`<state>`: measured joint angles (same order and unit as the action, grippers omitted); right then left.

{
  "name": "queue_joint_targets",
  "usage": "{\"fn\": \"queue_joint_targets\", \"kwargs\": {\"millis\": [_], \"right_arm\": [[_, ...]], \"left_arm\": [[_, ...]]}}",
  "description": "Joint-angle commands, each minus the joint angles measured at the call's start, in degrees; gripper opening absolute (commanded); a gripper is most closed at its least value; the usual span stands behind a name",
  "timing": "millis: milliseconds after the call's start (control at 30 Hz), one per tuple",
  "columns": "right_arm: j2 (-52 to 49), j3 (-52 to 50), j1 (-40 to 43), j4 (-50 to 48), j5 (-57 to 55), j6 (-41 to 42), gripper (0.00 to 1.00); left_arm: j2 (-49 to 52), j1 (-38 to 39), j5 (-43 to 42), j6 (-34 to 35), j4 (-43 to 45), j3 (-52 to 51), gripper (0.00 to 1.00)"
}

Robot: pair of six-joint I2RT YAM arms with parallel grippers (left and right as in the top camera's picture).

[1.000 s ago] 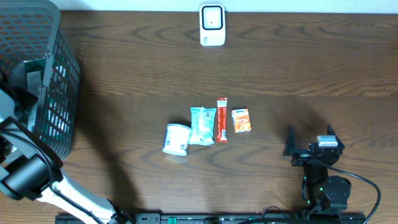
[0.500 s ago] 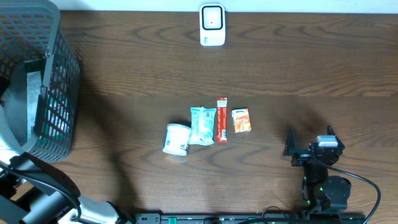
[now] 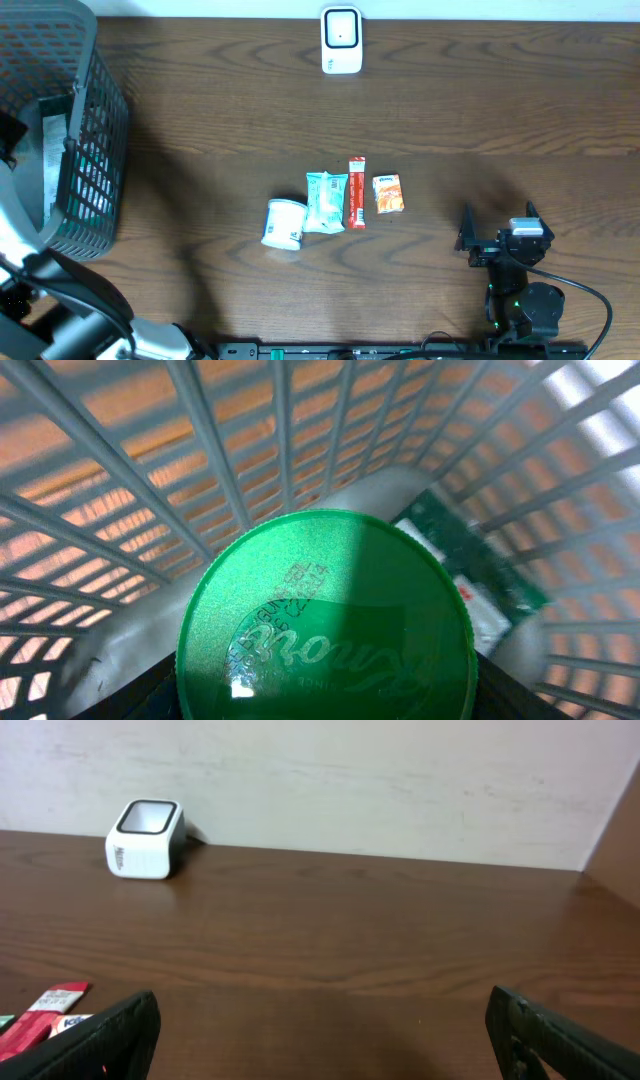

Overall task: Scan the item barcode
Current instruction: 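Grasp the green-capped bottle with the left gripper, then lift the green-capped bottle and carry it toward the table items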

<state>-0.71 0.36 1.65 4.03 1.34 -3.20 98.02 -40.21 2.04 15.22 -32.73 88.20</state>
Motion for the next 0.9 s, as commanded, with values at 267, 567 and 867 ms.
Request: {"fn": "queue_joint_targets", "kwargs": {"millis": [267, 567, 867], "right_arm": [[0.2, -0.1, 0.5, 0.2, 0.2, -0.3, 0.99], [0.2, -0.1, 0.5, 0.2, 0.2, -0.3, 0.99], [0.2, 0.0, 0.5, 0.2, 0.2, -0.3, 0.99]], "left_arm": [[-22.4, 2.3, 0.0, 1.3, -0.2, 1.8, 0.63], [-34.5, 12.6, -12.3, 2.9, -6.8, 1.8, 0.63], [-32.0, 26.9, -25.7, -1.1, -22.4, 1.7, 0.64]]}}
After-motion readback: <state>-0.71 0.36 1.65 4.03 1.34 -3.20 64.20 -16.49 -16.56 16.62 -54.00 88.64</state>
